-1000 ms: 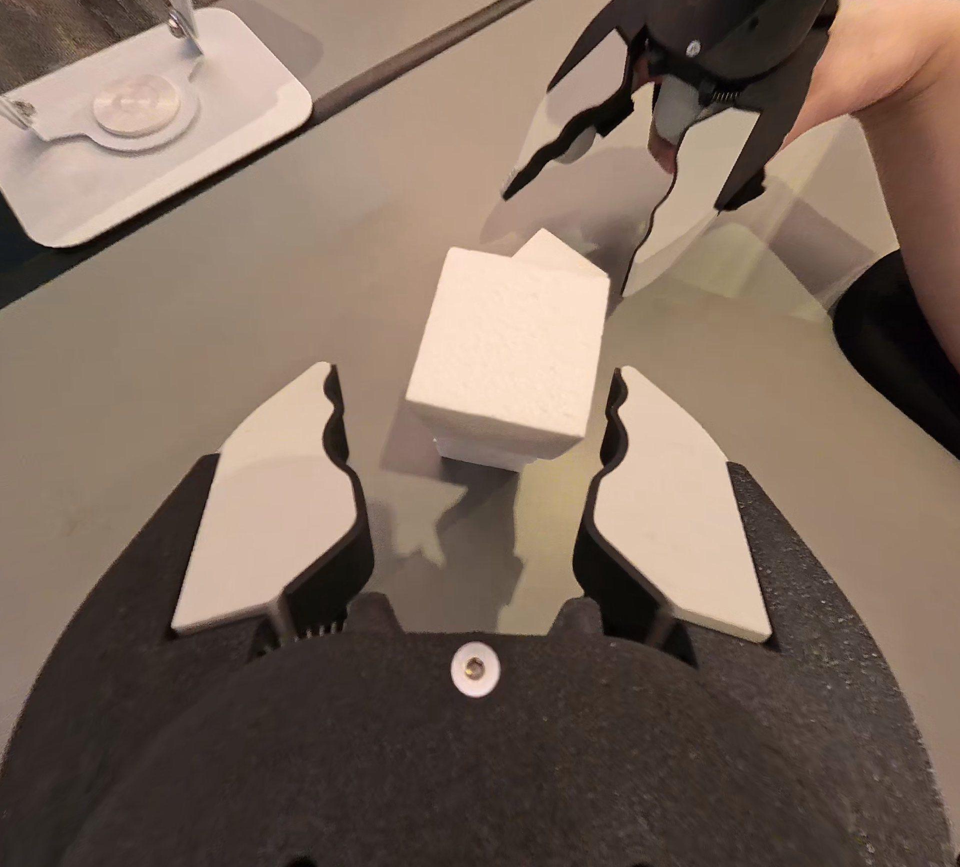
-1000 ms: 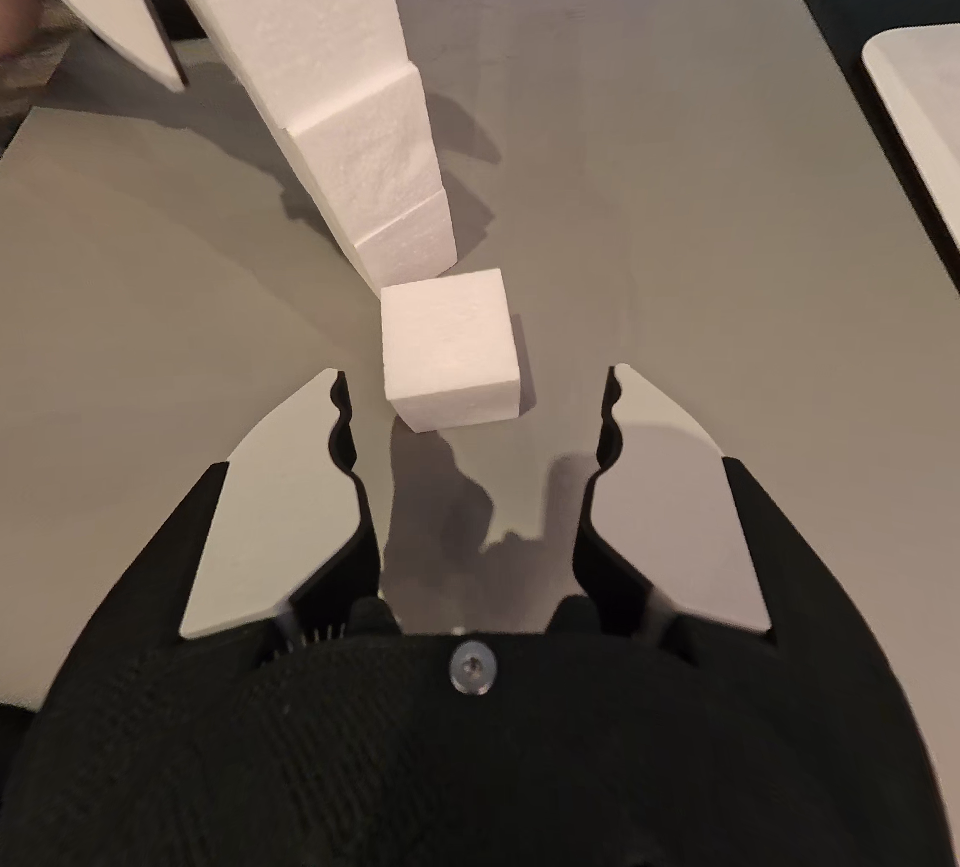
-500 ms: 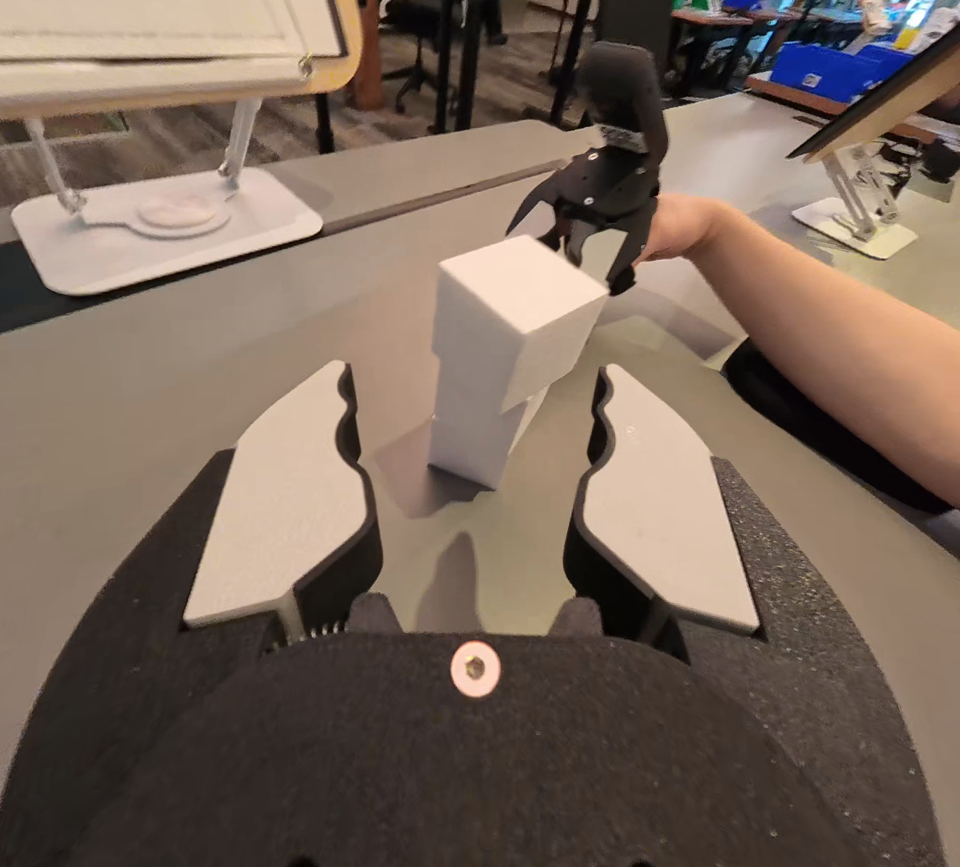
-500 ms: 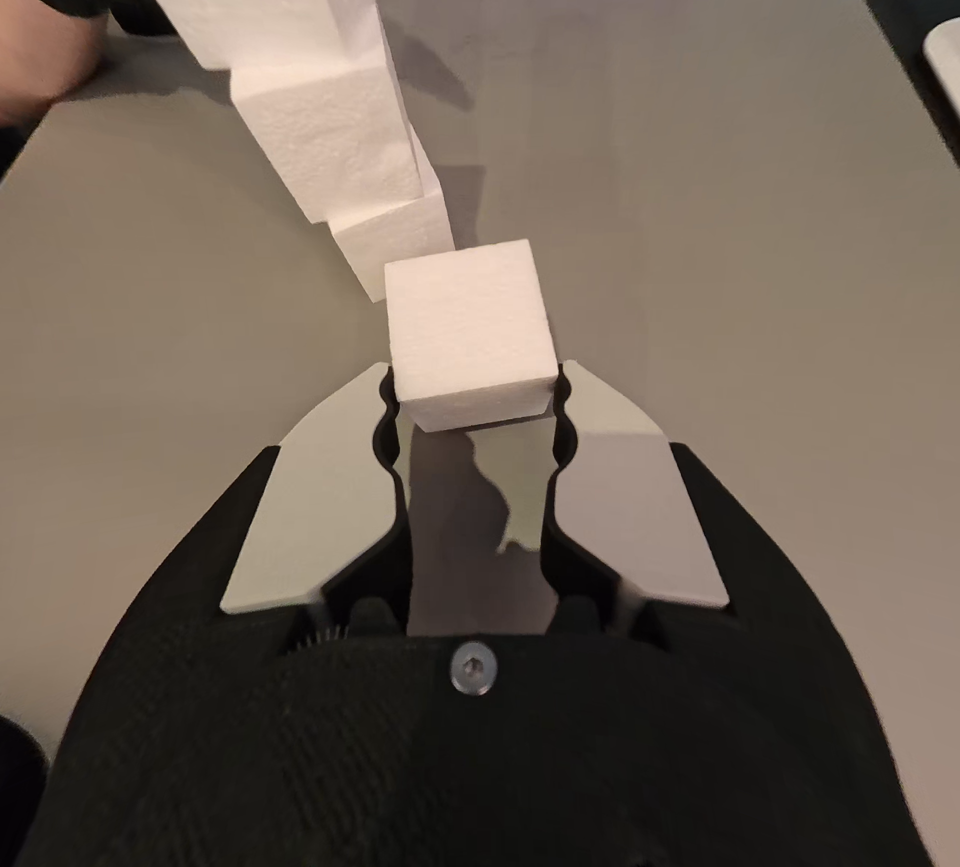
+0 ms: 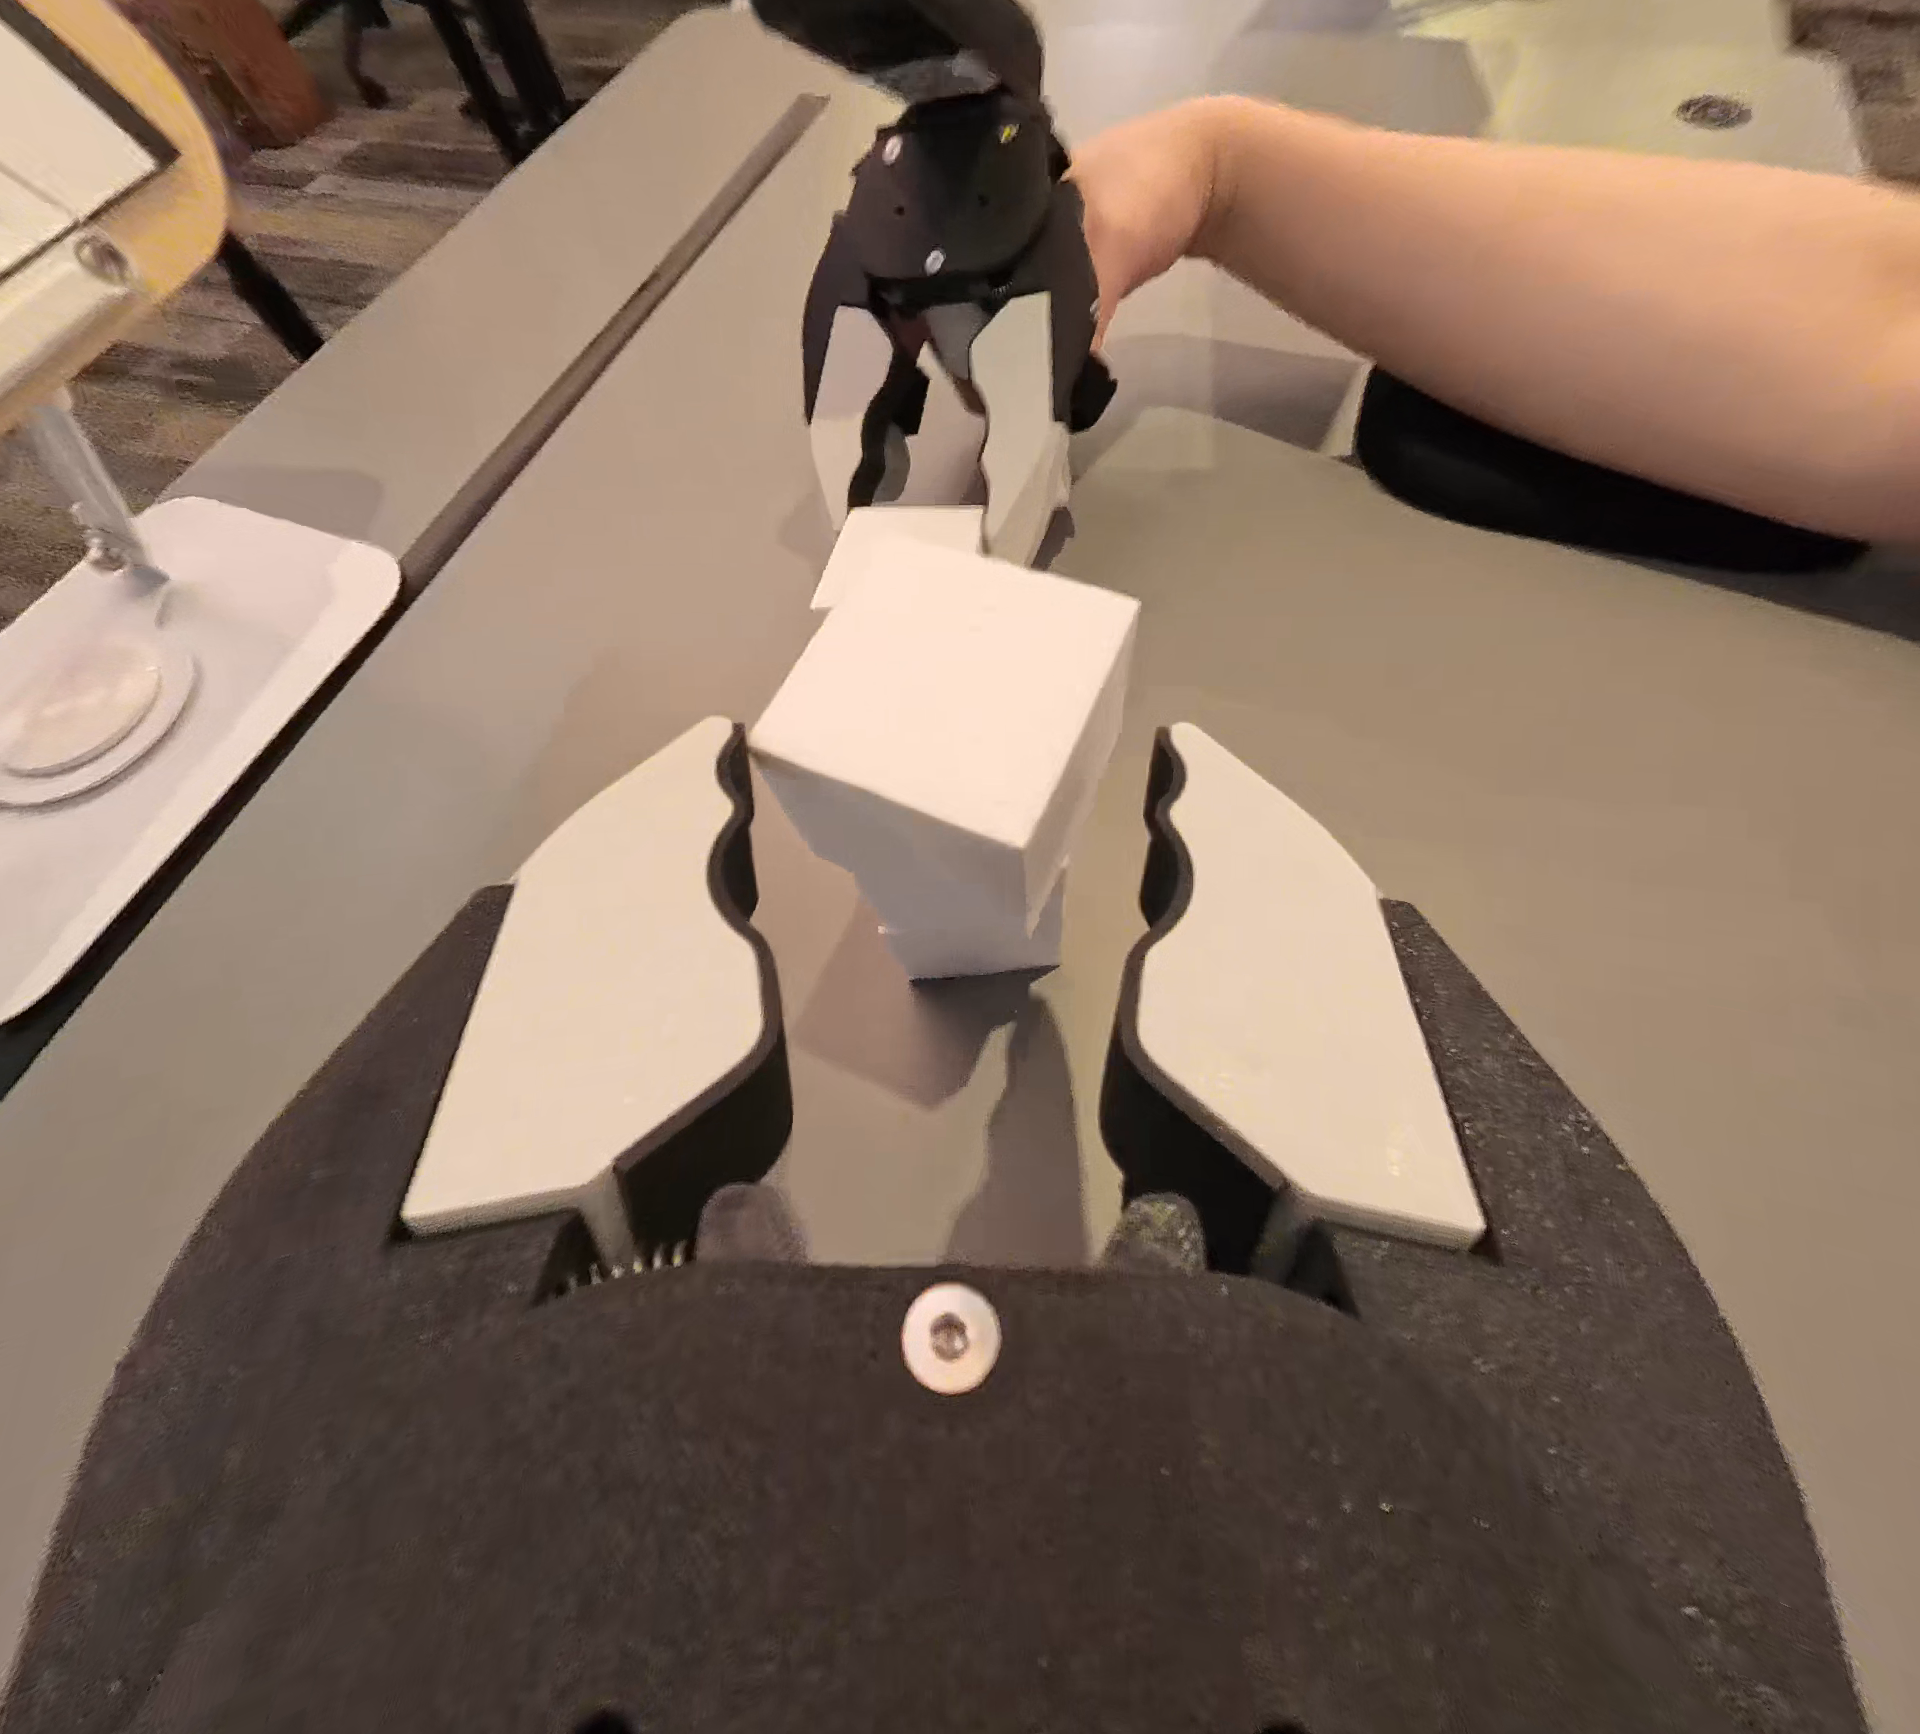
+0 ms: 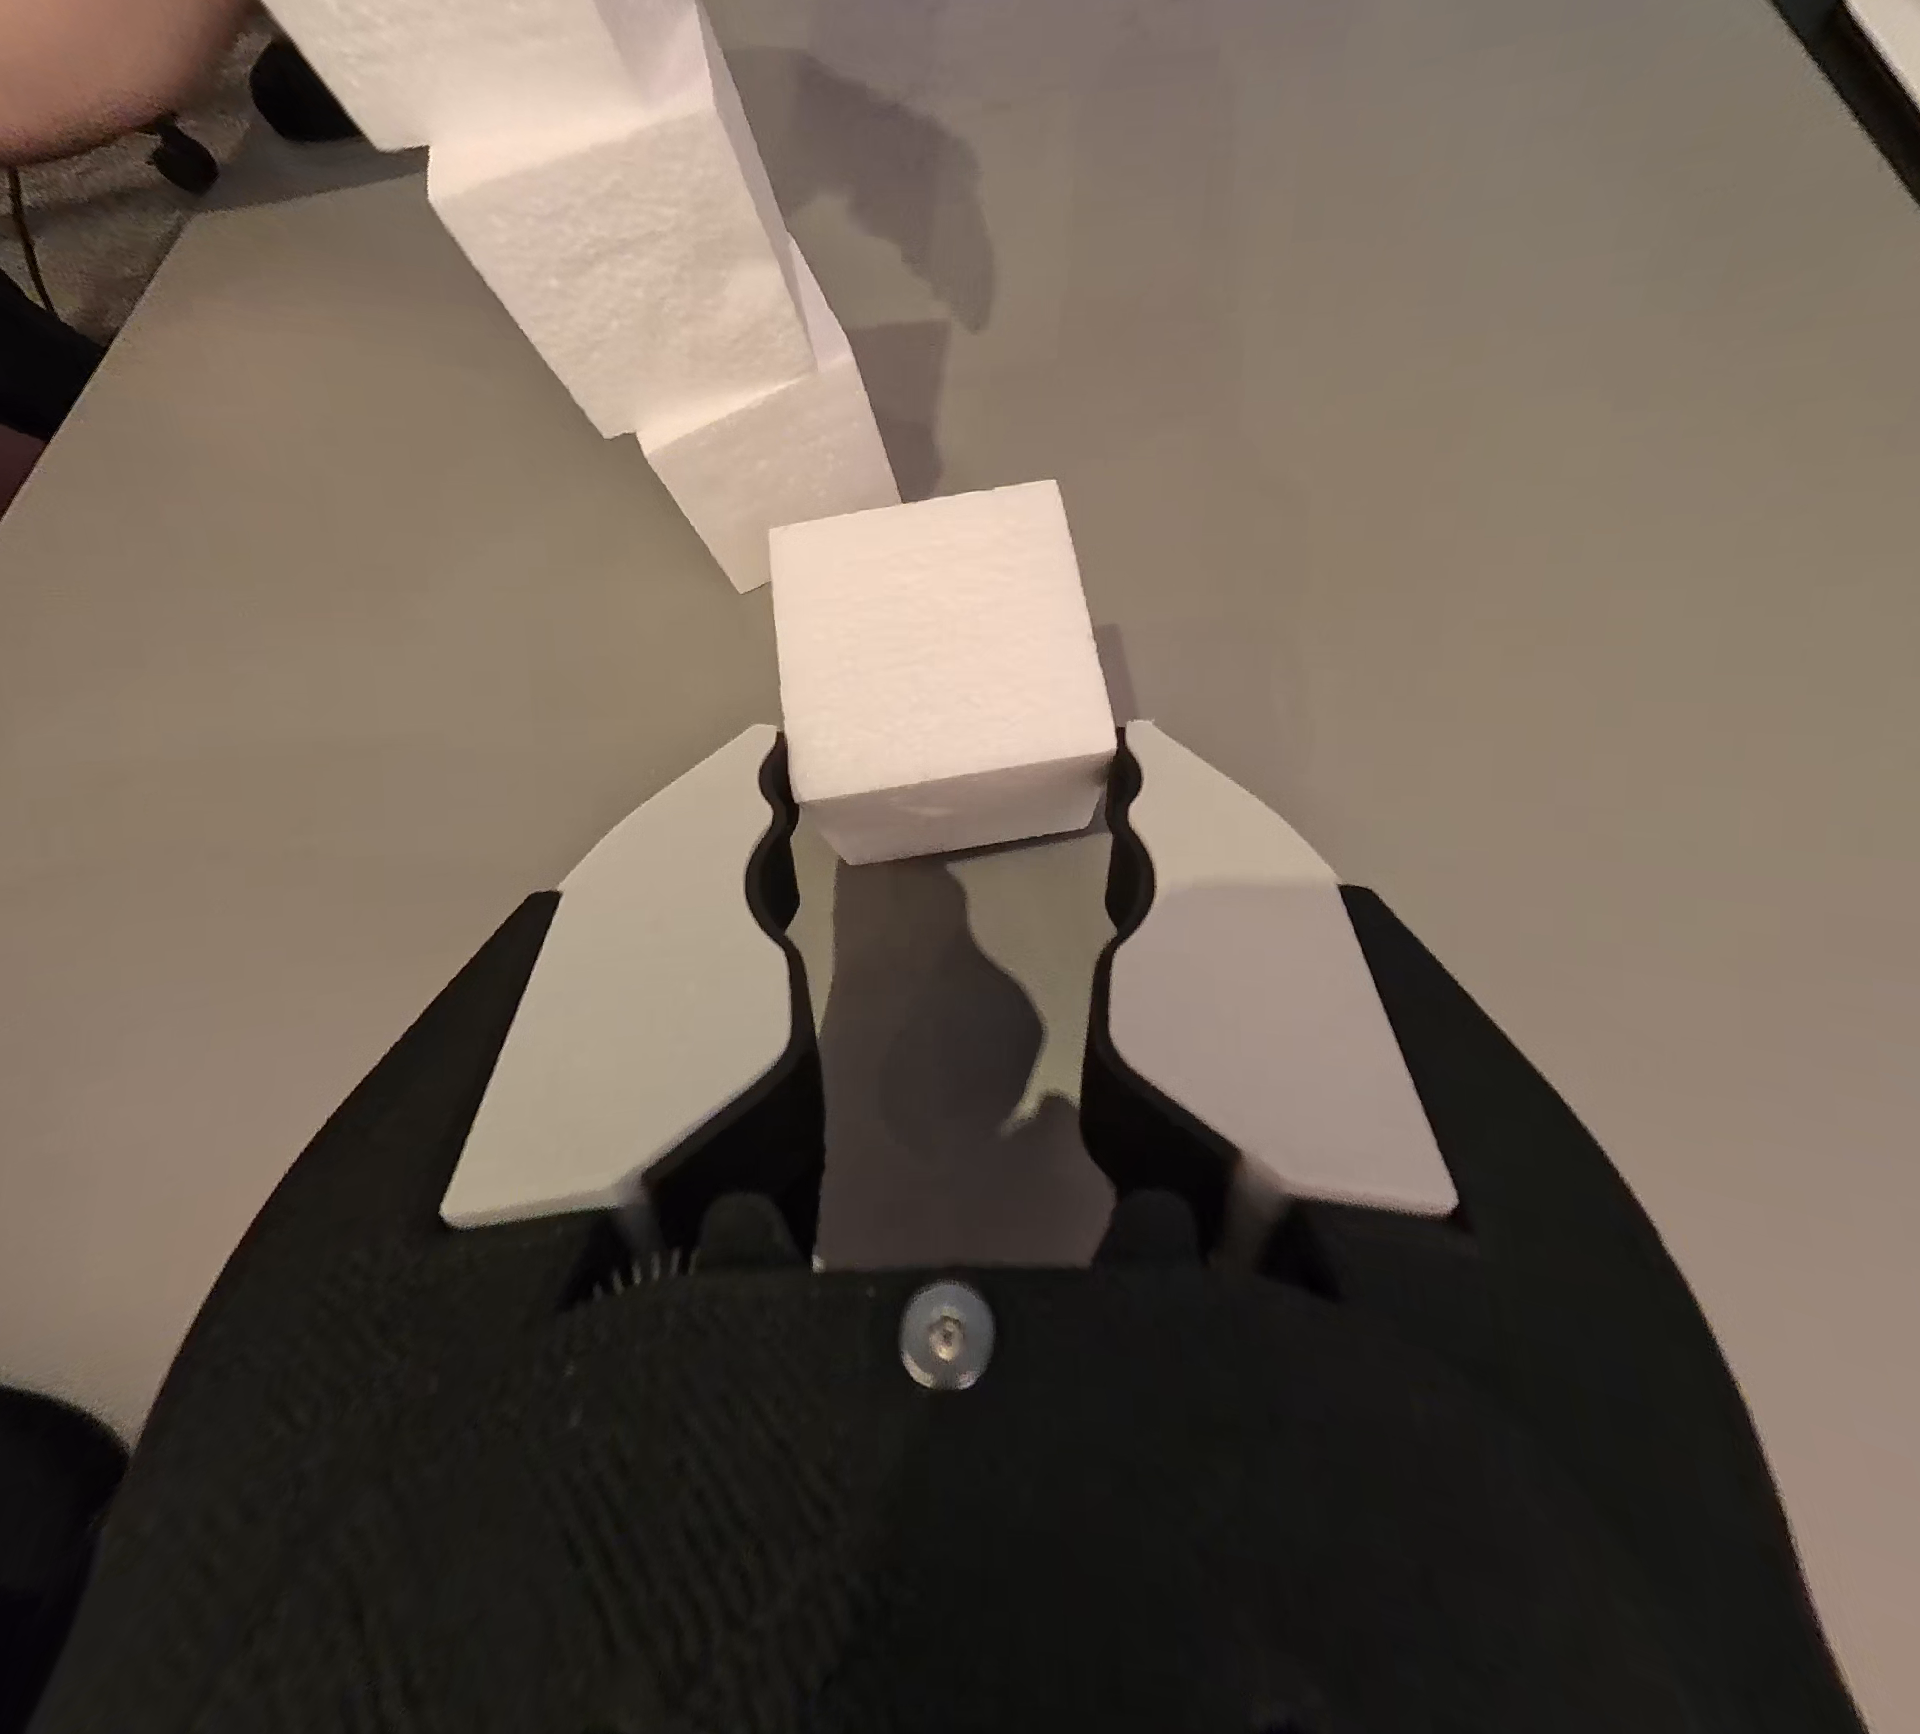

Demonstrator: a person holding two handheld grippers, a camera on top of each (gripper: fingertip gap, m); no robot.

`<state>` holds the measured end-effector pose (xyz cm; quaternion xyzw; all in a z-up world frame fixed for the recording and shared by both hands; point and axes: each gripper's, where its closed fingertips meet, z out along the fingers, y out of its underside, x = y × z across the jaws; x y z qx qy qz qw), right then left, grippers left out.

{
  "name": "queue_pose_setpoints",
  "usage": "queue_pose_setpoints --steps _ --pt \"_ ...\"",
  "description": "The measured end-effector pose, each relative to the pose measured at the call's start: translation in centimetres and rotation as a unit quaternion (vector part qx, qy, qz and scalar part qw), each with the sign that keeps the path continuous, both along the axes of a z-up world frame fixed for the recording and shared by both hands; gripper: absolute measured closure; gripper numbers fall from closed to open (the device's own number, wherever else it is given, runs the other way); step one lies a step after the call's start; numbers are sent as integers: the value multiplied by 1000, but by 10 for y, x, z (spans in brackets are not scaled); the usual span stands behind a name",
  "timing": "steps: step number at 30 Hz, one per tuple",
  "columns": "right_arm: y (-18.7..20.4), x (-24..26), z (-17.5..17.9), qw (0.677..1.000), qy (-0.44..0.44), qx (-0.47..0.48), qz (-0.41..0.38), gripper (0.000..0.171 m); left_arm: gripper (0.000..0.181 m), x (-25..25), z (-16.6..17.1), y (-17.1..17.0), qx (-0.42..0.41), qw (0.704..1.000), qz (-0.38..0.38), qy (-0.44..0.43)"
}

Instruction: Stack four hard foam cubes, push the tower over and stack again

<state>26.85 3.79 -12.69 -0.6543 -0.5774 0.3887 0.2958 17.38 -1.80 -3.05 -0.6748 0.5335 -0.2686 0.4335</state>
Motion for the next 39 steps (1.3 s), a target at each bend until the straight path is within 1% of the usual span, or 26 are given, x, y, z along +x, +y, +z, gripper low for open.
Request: queue_pose_setpoints --steps 2,3,8,12,15,18,19,21,23,26,28,29,30,33,36,39 --pt "-1 0 1 1000 2 0 2 113 113 2 -9 3 7 999 21 25" --pt "-1 0 2 1000 4 0 1 113 115 5 -8 3 14 999 29 20" --pt "0 2 5 1000 12 -2 -2 113 116 7 7 9 47 994 103 5" --pt "-1 3 3 1000 10 -5 -3 113 116 8 5 6 24 988 151 4" --pt "-1 4 4 1000 11 -4 -4 113 116 10 0 7 24 986 162 -8" --pt "-2 3 13 1000 26 3 -4 113 115 9 -13 9 15 986 167 5" --pt "-1 4 19 999 32 8 -6 113 110 9 -14 8 10 986 165 1" --pt "4 7 36 998 44 29 -24 113 98 9 -12 6 5 986 165 -19" --pt "9 7 71 995 71 46 -50 113 91 1 -7 1 3 985 170 -40" --pt "8 -5 148 984 142 34 -101 113 96 -16 4 -11 4 979 179 -94" --pt "-13 -26 192 979 187 15 -78 113 101 -30 3 -14 2 975 190 -118" --pt "-25 -37 203 980 192 21 -56 113 102 -37 0 -14 -1 973 196 -120" --pt "-36 -47 205 982 180 34 -37 113 102 -43 -6 -13 -7 972 202 -117" --pt "-51 -67 185 993 103 60 -5 113 102 -55 -22 -9 -33 970 218 -104" --pt "-51 -77 166 996 55 73 -4 113 102 -58 -26 -6 -36 968 225 -102" --pt "-47 -78 154 997 27 69 -10 112 102 -55 -31 -8 -46 970 218 -101"
